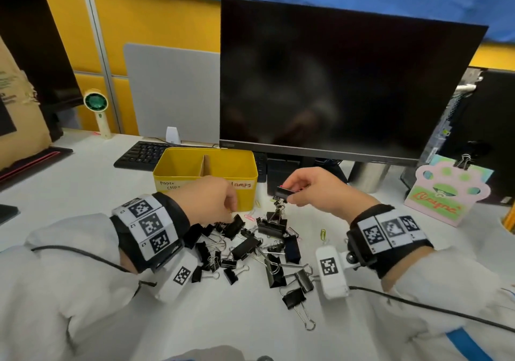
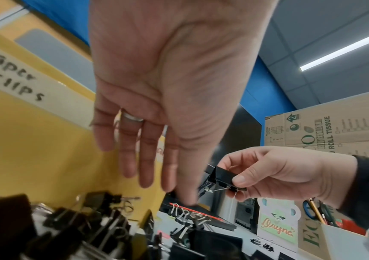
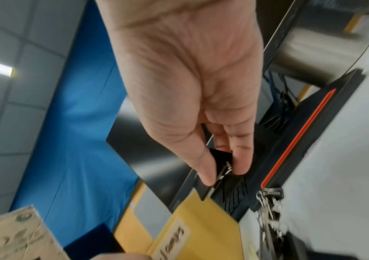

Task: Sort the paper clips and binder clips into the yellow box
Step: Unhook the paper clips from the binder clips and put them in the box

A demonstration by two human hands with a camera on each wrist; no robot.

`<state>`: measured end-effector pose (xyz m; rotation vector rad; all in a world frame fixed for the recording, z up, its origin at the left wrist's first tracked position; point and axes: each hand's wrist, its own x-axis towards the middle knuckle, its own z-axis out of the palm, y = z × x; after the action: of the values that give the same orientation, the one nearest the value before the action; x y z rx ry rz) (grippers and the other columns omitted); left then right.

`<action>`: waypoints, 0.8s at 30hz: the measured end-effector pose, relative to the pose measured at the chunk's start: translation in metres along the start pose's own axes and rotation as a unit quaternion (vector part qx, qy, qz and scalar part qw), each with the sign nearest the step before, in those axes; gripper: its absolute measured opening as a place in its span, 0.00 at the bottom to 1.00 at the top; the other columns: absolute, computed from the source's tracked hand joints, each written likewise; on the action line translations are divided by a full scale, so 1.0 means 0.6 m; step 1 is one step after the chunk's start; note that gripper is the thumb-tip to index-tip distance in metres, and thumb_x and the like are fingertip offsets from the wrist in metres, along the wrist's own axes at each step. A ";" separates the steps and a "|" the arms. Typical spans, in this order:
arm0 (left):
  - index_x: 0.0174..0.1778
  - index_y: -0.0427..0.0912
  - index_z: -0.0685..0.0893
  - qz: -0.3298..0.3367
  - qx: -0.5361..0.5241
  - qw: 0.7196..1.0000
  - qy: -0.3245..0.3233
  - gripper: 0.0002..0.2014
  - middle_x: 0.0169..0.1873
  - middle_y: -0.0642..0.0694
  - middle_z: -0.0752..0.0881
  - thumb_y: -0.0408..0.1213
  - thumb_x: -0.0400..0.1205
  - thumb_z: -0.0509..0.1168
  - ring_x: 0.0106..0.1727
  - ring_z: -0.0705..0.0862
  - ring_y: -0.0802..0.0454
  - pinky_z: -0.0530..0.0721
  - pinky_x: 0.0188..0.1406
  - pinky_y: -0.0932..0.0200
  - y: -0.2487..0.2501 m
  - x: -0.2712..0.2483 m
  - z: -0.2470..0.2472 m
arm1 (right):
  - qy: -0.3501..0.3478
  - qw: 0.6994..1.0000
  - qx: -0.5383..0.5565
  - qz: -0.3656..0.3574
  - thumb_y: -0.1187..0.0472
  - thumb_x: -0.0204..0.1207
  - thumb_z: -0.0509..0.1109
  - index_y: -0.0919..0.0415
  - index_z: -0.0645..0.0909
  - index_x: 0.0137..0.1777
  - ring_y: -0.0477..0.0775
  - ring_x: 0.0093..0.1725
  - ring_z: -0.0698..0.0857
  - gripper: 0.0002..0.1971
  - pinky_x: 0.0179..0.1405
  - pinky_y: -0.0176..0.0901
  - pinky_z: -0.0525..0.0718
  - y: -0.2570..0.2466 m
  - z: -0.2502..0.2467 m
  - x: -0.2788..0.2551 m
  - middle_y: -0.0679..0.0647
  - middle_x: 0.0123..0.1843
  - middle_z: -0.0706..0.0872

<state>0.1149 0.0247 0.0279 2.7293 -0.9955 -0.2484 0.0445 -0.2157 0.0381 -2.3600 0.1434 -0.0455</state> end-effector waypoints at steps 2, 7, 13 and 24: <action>0.51 0.57 0.88 0.031 -0.046 0.998 -0.014 0.16 0.50 0.59 0.86 0.60 0.73 0.76 0.51 0.84 0.60 0.88 0.54 0.55 0.023 -0.012 0.002 | 0.018 0.999 -0.009 0.031 0.68 0.74 0.78 0.56 0.86 0.52 0.51 0.41 0.87 0.10 0.49 0.46 0.90 0.011 -0.014 -0.013 0.51 0.42 0.84; 0.50 0.56 0.86 0.042 -0.027 0.992 -0.114 0.29 0.47 0.55 0.87 0.69 0.60 0.79 0.43 0.85 0.56 0.85 0.41 0.56 0.065 -0.026 0.013 | 0.041 0.984 -0.112 0.130 0.68 0.76 0.75 0.49 0.80 0.42 0.57 0.51 0.86 0.12 0.51 0.47 0.85 0.058 -0.032 -0.047 0.53 0.48 0.85; 0.59 0.56 0.85 0.034 0.015 0.991 -0.127 0.24 0.49 0.52 0.85 0.50 0.68 0.83 0.37 0.81 0.56 0.79 0.33 0.61 0.070 -0.018 0.033 | 0.076 0.968 -0.118 0.207 0.70 0.72 0.73 0.50 0.82 0.43 0.59 0.46 0.84 0.11 0.32 0.40 0.80 0.123 -0.032 -0.075 0.57 0.52 0.86; 0.61 0.42 0.87 -0.088 0.221 0.965 -0.110 0.18 0.53 0.45 0.87 0.34 0.75 0.73 0.53 0.87 0.45 0.89 0.56 0.50 0.045 -0.010 0.004 | -0.048 0.989 -0.123 0.062 0.70 0.66 0.83 0.42 0.89 0.53 0.44 0.60 0.84 0.22 0.57 0.38 0.84 0.106 -0.014 -0.080 0.43 0.57 0.87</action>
<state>0.0933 0.0082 0.0331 3.2633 -0.9573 -0.4103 -0.0098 -0.2612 0.0001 -2.5878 0.2630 0.1543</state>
